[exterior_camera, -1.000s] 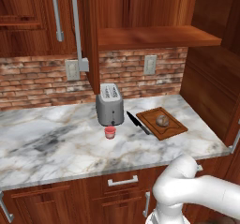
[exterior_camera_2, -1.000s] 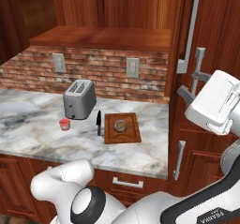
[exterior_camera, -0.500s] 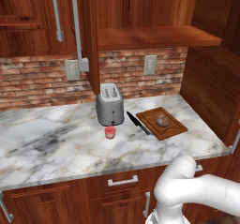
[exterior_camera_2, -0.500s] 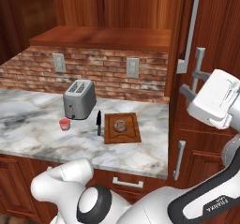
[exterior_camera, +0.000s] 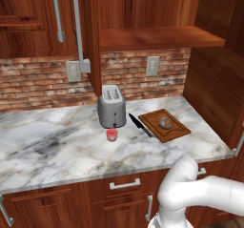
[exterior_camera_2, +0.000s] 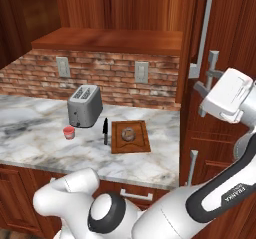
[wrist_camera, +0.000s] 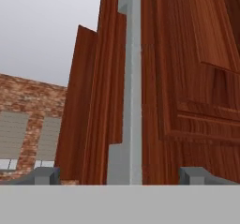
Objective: Pick the bread, place it on the cutting board, pick the jam, place it on the counter, and close the cabinet.
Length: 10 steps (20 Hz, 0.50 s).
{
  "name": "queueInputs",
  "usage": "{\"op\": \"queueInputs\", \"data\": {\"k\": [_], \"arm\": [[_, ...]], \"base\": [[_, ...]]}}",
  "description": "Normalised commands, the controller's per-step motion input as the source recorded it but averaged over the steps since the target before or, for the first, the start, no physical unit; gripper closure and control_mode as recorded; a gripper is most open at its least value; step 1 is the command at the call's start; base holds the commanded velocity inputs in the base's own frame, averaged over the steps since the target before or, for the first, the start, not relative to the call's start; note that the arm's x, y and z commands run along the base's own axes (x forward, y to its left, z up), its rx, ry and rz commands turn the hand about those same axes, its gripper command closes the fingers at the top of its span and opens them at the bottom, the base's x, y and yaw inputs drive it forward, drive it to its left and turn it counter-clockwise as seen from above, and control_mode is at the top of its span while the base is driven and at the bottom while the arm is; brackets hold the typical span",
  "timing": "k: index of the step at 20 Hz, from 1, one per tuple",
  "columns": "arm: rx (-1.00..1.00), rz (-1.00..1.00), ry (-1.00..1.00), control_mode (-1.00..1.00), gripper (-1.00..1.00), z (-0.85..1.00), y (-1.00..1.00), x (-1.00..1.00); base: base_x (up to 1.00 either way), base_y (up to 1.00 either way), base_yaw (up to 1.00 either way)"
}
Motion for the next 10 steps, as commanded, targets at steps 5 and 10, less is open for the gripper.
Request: {"op": "queueInputs", "data": {"k": [5,10], "arm": [[0.00,0.00,0.00,-1.00,-1.00,0.00,-0.27,0.37],[0.00,0.00,0.00,-1.00,-1.00,0.00,-0.10,0.19]], "base": [[0.00,0.00,0.00],[0.00,0.00,0.00]]}}
